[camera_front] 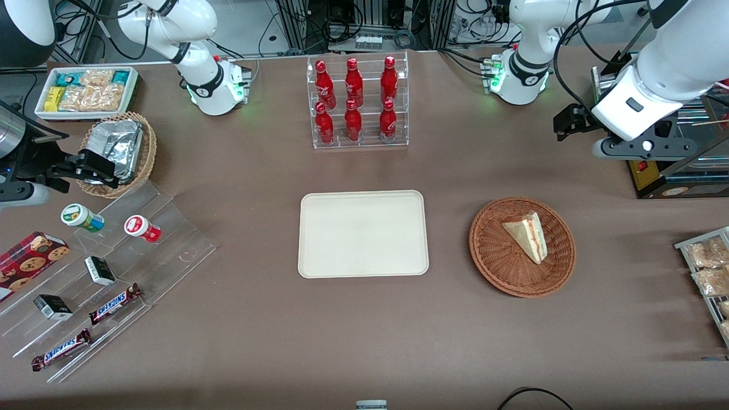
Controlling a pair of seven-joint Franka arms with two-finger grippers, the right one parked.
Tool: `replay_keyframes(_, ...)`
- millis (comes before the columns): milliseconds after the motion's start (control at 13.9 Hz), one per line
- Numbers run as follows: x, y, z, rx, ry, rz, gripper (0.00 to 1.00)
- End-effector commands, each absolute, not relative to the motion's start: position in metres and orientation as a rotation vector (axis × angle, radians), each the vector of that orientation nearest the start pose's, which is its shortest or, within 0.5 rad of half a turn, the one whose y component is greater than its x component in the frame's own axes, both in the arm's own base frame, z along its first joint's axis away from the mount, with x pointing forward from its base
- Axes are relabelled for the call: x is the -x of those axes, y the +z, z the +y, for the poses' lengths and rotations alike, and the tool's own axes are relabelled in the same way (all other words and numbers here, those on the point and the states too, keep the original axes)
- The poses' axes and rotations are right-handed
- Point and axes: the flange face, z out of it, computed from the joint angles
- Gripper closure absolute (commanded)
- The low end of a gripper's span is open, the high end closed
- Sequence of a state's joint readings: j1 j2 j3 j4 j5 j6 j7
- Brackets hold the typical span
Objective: Place sandwich from basket to tray
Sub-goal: 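Move the left gripper over the sandwich in the wicker basket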
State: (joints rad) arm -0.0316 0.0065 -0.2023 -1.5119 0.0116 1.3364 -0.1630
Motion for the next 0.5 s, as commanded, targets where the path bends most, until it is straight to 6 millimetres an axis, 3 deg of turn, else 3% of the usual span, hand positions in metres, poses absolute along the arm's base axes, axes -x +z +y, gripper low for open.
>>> replay_keyframes(0,-0.518,0.63,-0.119,3.068,0.249,0.123,0.0)
replay_keyframes(144,-0.523,0.622,-0.116,3.07,0.247,0.113,0.0)
replay_keyframes(216,-0.528,0.608,-0.115,3.072,0.242,0.105,0.0)
replay_keyframes(288,-0.533,0.59,-0.099,3.074,0.232,0.056,0.0)
replay_keyframes(432,-0.527,0.559,-0.091,3.082,0.15,0.023,0.0)
